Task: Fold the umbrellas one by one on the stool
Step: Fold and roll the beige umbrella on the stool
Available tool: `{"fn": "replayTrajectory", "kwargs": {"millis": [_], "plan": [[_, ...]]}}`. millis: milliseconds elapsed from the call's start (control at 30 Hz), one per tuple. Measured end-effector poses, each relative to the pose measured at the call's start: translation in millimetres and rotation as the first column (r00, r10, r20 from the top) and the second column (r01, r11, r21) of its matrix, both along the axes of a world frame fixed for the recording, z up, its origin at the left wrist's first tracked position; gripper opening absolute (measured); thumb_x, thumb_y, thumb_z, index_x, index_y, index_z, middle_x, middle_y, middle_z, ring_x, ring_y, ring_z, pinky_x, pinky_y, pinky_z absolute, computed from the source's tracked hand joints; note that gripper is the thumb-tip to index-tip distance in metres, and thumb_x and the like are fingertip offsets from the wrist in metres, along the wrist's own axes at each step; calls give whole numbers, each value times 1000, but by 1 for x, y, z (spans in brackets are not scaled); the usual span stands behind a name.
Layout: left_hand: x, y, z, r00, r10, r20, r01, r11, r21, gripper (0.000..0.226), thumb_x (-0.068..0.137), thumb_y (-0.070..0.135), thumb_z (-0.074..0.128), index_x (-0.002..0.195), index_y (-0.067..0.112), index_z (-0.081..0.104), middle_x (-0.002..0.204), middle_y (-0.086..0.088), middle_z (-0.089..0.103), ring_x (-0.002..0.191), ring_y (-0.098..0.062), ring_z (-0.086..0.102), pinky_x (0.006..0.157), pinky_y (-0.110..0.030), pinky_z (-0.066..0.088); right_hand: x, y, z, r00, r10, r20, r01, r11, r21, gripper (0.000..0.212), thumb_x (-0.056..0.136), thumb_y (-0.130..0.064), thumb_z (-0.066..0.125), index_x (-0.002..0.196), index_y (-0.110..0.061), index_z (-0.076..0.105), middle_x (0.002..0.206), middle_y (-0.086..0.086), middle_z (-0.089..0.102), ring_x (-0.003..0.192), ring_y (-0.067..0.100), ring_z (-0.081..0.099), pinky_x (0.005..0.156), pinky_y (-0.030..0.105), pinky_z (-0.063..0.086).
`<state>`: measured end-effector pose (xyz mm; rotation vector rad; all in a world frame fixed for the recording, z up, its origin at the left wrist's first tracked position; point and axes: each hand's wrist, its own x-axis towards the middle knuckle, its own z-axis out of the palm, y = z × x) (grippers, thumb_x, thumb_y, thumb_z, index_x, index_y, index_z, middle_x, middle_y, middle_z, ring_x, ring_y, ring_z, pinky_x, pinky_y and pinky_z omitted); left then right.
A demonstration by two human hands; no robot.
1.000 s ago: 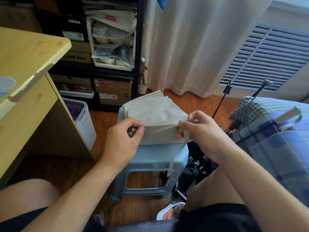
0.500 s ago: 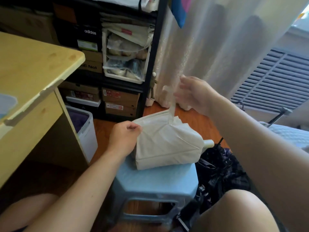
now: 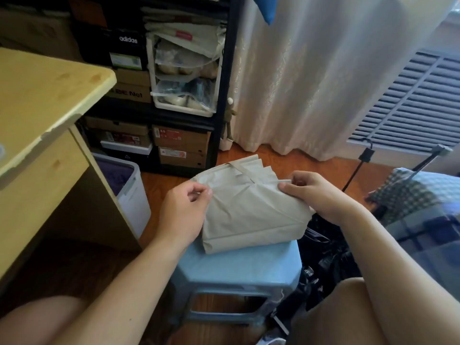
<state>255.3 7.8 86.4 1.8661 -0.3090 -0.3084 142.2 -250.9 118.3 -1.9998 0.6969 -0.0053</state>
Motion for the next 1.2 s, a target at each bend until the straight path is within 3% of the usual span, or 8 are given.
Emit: {"fn": "replayTrajectory", "kwargs": {"millis": [133,333,467,667,767,867,1000,1200], "plan": [[2,-6,-3,1000,31,-2,-31,1000,0,10,99,22,66,90,25,70,90,11,72,86,-3,66,64,-14,43,6,5,2,963,-143,229,133,989,59,22,99,-32,68,85,-15,66,87,-10,72,75,8,63,67,27,50],[3,-10,-9,970,67,232,-112,977,184,11,100,25,61,111,24,62,107,6,57,97,-12,58,69,-15,40,40,5,-30,988,-147,43,153,915,-373,16,97,-37,67,88,-25,62,91,-6,65,89,19,62,65,29,42],[-25,-1,-9,665,-360,655,141,921,363,20,100,28,55,111,23,70,109,9,63,104,-9,55,89,-27,44,49,1,-39,990,-136,-23,115,906,-408,14,97,-37,67,102,-25,62,92,-9,60,95,19,59,77,33,46],[-19,5,-40,686,-674,274,264,582,769,65,103,62,27,162,38,13,170,13,11,157,-13,3,127,-42,12,30,-14,-31,958,-284,46,274,851,-448,37,99,-47,55,100,-13,69,92,-1,67,94,24,62,84,42,54],[-10,4,-44,708,-659,254,307,611,729,68,101,67,23,162,39,11,170,15,9,157,-10,1,127,-36,9,-2,-26,-24,928,-369,-38,336,879,-338,41,100,-49,50,96,-11,65,92,3,65,95,28,60,81,39,47],[-7,7,-46,738,-636,227,373,664,648,66,102,64,32,162,39,16,169,16,11,156,-6,0,124,-28,6,-35,-32,-32,937,-319,-141,331,940,75,28,103,-37,60,114,-13,67,112,9,71,108,24,65,91,39,53],[-3,10,-47,855,-495,156,392,813,430,62,103,46,52,159,31,31,168,15,16,154,-2,6,119,-20,3,-61,-50,-44,905,-420,-71,405,798,446,23,103,-9,60,126,-9,62,125,17,67,112,26,67,94,39,56],[-5,25,-41,934,-160,-320,118,982,-148,37,99,41,63,135,46,56,143,10,57,133,-14,54,115,-43,41,-67,-48,-49,913,-388,-126,397,775,492,24,103,-16,61,124,-5,64,102,10,69,79,15,63,76,30,55]]}}
